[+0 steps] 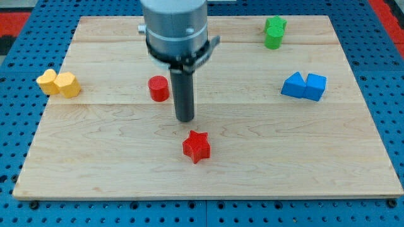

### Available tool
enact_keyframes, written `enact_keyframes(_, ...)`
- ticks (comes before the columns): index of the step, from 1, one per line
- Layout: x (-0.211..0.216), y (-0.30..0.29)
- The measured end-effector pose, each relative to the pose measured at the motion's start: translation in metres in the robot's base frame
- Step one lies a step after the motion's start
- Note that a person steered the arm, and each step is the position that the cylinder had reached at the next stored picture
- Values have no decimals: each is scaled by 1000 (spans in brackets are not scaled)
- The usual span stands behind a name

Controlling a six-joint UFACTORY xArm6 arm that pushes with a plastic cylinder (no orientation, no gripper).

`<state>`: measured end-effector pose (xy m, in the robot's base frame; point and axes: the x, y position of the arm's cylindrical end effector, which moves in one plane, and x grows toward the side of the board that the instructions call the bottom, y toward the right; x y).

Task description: Push the red star slightly down

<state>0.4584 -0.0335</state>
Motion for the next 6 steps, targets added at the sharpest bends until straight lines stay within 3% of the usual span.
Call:
enact_keyframes(2, 22, 87)
enact_keyframes(4, 34, 39)
enact_keyframes(6, 63, 36)
